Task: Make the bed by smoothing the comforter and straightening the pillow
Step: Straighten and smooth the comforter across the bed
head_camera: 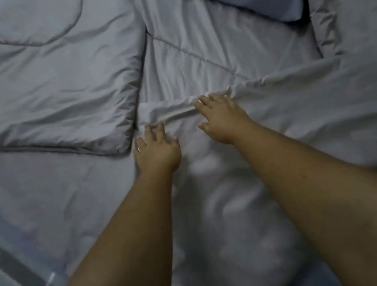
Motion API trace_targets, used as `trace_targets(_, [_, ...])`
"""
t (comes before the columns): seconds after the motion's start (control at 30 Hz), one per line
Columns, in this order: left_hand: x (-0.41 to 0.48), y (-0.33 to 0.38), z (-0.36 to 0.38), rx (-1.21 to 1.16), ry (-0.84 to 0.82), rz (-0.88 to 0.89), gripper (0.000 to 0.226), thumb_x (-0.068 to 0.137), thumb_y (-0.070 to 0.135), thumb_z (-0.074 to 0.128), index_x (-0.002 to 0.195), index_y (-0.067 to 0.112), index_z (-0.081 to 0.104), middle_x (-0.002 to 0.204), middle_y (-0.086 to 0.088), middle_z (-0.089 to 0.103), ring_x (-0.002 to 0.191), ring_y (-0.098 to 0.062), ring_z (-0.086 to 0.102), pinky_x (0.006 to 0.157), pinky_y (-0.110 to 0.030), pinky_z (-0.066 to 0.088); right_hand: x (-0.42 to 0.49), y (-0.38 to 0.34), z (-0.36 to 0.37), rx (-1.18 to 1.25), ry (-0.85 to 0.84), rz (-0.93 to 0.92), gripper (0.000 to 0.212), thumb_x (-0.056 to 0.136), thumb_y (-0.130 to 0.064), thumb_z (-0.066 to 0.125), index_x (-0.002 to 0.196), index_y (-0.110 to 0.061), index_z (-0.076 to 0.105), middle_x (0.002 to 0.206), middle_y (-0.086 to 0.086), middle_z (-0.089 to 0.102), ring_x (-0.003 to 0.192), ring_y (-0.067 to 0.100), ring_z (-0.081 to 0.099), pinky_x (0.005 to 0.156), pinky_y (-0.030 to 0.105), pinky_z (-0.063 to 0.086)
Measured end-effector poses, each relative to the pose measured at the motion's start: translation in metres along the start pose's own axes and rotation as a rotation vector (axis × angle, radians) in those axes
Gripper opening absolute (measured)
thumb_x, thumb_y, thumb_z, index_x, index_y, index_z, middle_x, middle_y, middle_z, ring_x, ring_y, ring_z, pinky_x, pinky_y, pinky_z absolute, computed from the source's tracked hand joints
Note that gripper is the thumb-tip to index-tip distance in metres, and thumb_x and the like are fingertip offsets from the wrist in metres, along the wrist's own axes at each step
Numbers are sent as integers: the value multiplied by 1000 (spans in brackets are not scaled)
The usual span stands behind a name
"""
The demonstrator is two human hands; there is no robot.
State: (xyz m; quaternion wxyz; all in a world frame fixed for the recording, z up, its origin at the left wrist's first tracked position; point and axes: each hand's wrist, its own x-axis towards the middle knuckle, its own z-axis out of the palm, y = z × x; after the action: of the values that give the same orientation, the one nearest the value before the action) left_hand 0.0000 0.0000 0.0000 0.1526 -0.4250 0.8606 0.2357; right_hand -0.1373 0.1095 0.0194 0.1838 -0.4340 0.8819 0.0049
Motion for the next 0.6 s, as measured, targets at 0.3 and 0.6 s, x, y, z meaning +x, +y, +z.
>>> trace_targets(0.3, [34,-14,23,-122,121,-44,68,98,38,38,155,22,5,162,-10,4,147,-33,14,119,-39,12,55,-3,26,-9,-76,10,70,96,-44,40,154,-23,6,162,-4,0,149,19,0,120,43,2])
trace_targets(0.6, [49,-19,22,-378,320,-43,51,92,18,53,141,7,45,137,-22,51,127,-35,47,107,-33,34,71,-35,29,-25,-65,-101,66,98,-43,37,153,-27,4,161,-4,9,148,19,11,118,49,7])
